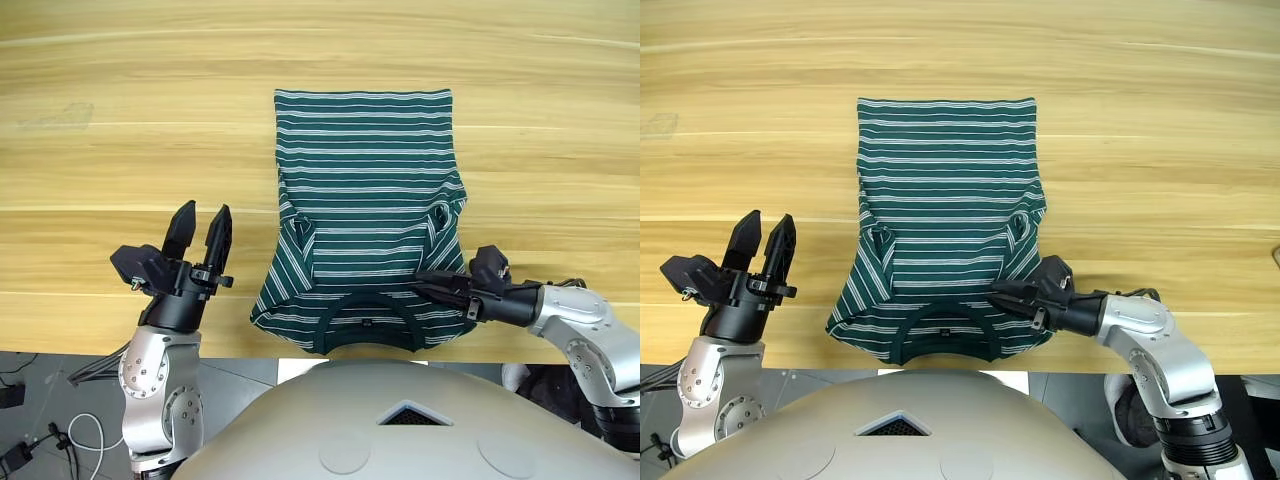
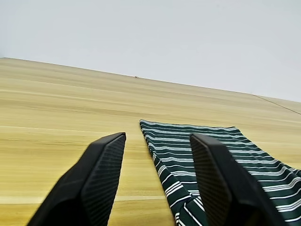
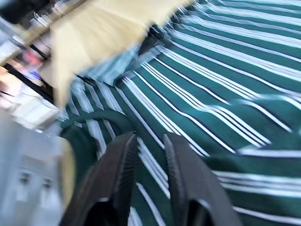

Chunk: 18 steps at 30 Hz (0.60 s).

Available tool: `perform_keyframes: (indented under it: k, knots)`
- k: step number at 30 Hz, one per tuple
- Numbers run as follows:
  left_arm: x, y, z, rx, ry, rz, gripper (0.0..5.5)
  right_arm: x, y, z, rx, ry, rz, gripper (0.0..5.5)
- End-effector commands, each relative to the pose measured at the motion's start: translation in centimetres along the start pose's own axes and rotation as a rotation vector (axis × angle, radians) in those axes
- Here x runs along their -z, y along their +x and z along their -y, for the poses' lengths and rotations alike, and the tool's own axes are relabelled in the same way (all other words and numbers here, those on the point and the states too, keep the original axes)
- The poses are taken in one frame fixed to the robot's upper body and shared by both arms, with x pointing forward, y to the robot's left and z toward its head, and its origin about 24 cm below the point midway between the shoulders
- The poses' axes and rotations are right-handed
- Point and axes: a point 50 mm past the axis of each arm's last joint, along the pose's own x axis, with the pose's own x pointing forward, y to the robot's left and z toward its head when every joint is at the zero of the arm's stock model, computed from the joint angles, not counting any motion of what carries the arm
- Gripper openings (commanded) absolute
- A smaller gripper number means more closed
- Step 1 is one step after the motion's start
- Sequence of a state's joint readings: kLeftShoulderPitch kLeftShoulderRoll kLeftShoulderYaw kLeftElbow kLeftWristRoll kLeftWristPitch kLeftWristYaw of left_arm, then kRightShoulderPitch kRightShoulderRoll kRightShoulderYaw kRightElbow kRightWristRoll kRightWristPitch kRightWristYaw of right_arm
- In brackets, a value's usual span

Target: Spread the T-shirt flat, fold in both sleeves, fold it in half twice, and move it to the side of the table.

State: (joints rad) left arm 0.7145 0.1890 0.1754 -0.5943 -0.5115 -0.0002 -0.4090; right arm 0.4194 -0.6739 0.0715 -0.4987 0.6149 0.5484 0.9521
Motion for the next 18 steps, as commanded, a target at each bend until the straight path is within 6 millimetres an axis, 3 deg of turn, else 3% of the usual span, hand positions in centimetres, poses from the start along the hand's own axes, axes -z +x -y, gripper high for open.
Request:
perform_keyframes:
  k: [1,4,6,8,11,14,18]
  knots:
    - [0.0,0.2,-0.1,0.004,0.017,-0.006,2.53,-1.1,-0.6,-0.9,-0.103,0.061,0.073,1.58]
    - [0.0,0.5,0.2,0.038,0.041,-0.012,2.53,-1.3,-0.5,-1.2,-0.138,0.067,0.093,1.58]
    - [-0.3,0.8,0.2,0.100,0.161,-0.037,2.53,-1.8,-0.5,0.4,-0.010,-0.011,0.126,1.58]
    - [-0.8,0.8,-0.6,0.227,0.456,-0.103,2.53,-3.2,-1.2,3.5,0.267,-0.238,0.160,1.58]
    - [-1.7,0.2,-1.5,0.476,0.920,-0.182,2.53,-4.8,-3.0,5.6,0.458,-0.610,0.122,1.58]
    - [-2.4,0.2,-1.7,0.670,1.256,-0.169,2.53,-5.1,-4.4,6.4,0.471,-0.948,0.032,1.58]
    - [-2.3,-0.4,-2.4,0.934,1.583,-0.132,2.53,-4.0,-6.2,5.9,0.294,-1.401,-0.093,1.58]
